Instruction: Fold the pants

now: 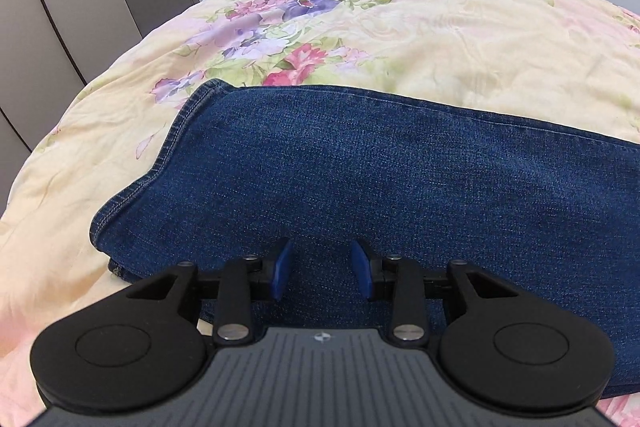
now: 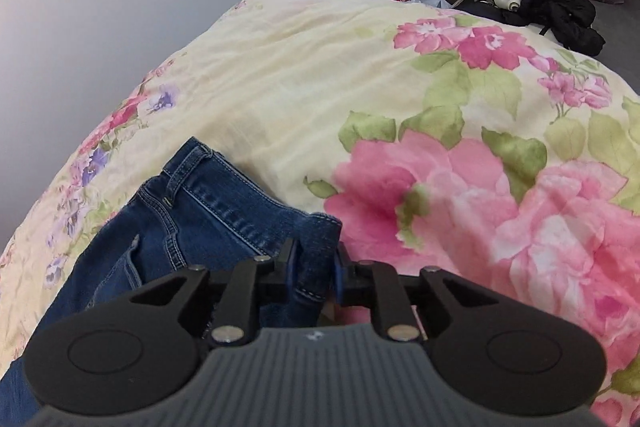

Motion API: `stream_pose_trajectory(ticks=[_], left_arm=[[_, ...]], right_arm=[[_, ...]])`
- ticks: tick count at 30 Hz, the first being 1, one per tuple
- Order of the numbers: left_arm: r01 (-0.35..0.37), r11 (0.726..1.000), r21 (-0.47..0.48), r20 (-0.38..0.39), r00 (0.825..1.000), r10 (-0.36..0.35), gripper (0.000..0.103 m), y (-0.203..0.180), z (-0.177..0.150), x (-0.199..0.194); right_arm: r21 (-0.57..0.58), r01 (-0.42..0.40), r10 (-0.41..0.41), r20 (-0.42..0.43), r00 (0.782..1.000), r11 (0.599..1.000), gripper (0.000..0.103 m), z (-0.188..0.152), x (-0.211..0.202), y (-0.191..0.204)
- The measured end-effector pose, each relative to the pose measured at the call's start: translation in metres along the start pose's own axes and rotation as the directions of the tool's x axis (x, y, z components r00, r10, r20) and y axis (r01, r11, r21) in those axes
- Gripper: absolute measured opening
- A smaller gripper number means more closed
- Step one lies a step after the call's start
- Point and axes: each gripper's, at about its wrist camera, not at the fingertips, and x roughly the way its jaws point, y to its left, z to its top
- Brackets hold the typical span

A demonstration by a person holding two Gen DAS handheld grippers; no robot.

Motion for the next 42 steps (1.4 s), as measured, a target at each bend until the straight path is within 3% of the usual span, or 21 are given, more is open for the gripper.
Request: stream_pose_trajectory(ticks=[2, 4, 5, 9, 13, 16, 18, 21, 26, 31, 34, 38, 42], left_arm=[[0.001, 1.000, 0.019, 0.014, 1.000, -0.002, 0.042, -0.001, 0.005, -0.005], [0.029, 0.999, 0.022, 0.043, 0.999, -0.030, 0.042, -0.002, 0.009, -0.012], [0.043, 0.999, 0.024, 0.053, 0.998, -0.044, 0.042, -0.003, 0.011, -0.015], [0.067, 0.996, 0.054, 0.061, 0.996, -0.071, 0.042, -0.009, 0.018, -0.018], [0.069, 0.997, 0.042, 0.050, 0.996, -0.071, 0.042, -0.007, 0.025, -0.011], [0.082, 0.996, 0.035, 0.051, 0.995, -0.084, 0.042, -0.002, 0.028, -0.003], [0.098, 0.995, 0.028, 0.033, 0.995, -0.098, 0.042, 0.001, 0.029, 0.008], [0.119, 0.993, 0.004, 0.037, 0.992, -0.119, 0.042, 0.005, 0.030, 0.021], [0.149, 0.989, -0.003, 0.062, 0.987, -0.148, 0.042, 0.006, 0.032, 0.031], [0.164, 0.986, -0.031, 0.086, 0.983, -0.161, 0.042, 0.012, 0.033, 0.024], [0.181, 0.982, -0.056, 0.128, 0.977, -0.173, 0.042, 0.025, 0.034, 0.010], [0.158, 0.977, -0.145, 0.136, 0.981, -0.139, 0.042, 0.055, 0.034, -0.001], [0.216, 0.937, -0.276, 0.106, 0.975, -0.194, 0.046, 0.093, 0.024, -0.012]], right_arm=[[-0.073, 0.086, -0.083, 0.036, 0.996, 0.994, 0.035, 0.004, -0.009, 0.009], [-0.199, 0.183, -0.166, 0.098, 0.981, 0.963, 0.036, 0.007, -0.024, 0.021], [-0.247, 0.186, -0.161, 0.115, 0.980, 0.951, 0.036, 0.009, -0.030, 0.030], [-0.383, 0.018, 0.011, 0.073, 0.997, 0.924, 0.029, -0.001, -0.040, 0.080], [-0.519, -0.155, 0.138, -0.070, 0.988, 0.841, 0.023, -0.033, -0.006, 0.157], [-0.598, -0.213, 0.169, -0.130, 0.977, 0.773, 0.023, -0.061, 0.024, 0.210], [-0.619, -0.227, 0.158, -0.164, 0.974, 0.752, 0.023, -0.075, 0.045, 0.237], [-0.650, -0.164, 0.084, -0.153, 0.985, 0.742, 0.021, -0.086, 0.076, 0.263], [-0.591, -0.089, 0.002, -0.146, 0.989, 0.802, 0.013, -0.066, 0.119, 0.285], [-0.607, -0.029, -0.050, -0.114, 0.992, 0.794, 0.011, -0.062, 0.127, 0.304], [-0.585, -0.084, 0.011, -0.127, 0.992, 0.807, 0.011, -0.062, 0.098, 0.308], [-0.605, -0.216, 0.085, -0.237, 0.968, 0.766, 0.012, -0.094, 0.057, 0.325], [-0.666, -0.261, 0.061, -0.309, 0.949, 0.699, 0.011, -0.140, 0.056, 0.355]])
